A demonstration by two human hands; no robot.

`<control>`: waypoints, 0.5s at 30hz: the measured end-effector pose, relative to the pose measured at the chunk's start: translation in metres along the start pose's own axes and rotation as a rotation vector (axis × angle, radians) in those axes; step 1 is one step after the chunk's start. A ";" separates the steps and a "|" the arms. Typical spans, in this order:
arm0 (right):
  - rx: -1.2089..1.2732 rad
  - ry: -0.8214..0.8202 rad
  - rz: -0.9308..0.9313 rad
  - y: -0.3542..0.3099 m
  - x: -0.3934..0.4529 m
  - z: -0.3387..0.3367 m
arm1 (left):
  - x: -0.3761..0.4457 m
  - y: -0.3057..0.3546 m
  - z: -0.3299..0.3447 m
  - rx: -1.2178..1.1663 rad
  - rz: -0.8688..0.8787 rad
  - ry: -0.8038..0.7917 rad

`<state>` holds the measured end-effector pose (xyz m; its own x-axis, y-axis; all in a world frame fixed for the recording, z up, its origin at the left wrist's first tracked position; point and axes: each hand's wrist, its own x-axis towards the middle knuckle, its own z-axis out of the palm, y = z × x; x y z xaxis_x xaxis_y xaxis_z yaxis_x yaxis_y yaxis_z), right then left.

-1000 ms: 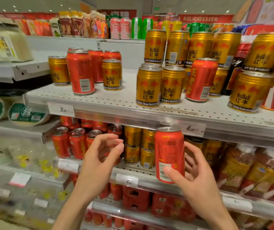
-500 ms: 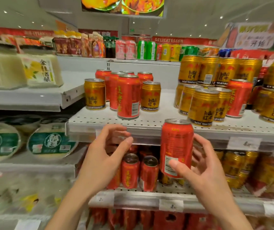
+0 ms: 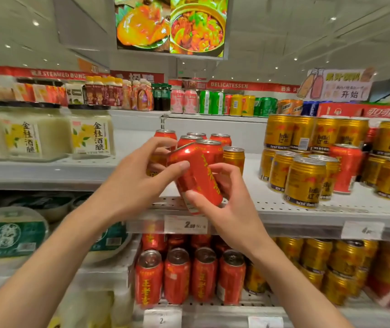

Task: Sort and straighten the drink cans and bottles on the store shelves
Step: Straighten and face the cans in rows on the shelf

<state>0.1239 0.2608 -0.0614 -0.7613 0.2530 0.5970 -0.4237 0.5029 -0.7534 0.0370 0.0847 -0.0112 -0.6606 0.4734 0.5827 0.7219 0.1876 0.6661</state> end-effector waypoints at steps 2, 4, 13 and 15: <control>0.027 -0.005 -0.005 0.001 0.001 0.006 | 0.005 -0.002 0.002 0.006 -0.001 -0.033; 0.031 -0.007 -0.010 0.002 0.002 0.009 | 0.008 -0.005 0.003 -0.027 -0.007 -0.051; -0.237 0.014 -0.148 0.004 0.012 -0.020 | 0.011 0.009 -0.010 0.190 0.014 0.045; -0.311 0.047 -0.208 0.004 0.018 -0.028 | 0.012 0.010 -0.016 0.290 0.019 0.062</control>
<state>0.1219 0.2905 -0.0464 -0.6484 0.1527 0.7459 -0.3920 0.7729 -0.4990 0.0331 0.0780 0.0100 -0.6516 0.4272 0.6268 0.7569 0.4214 0.4995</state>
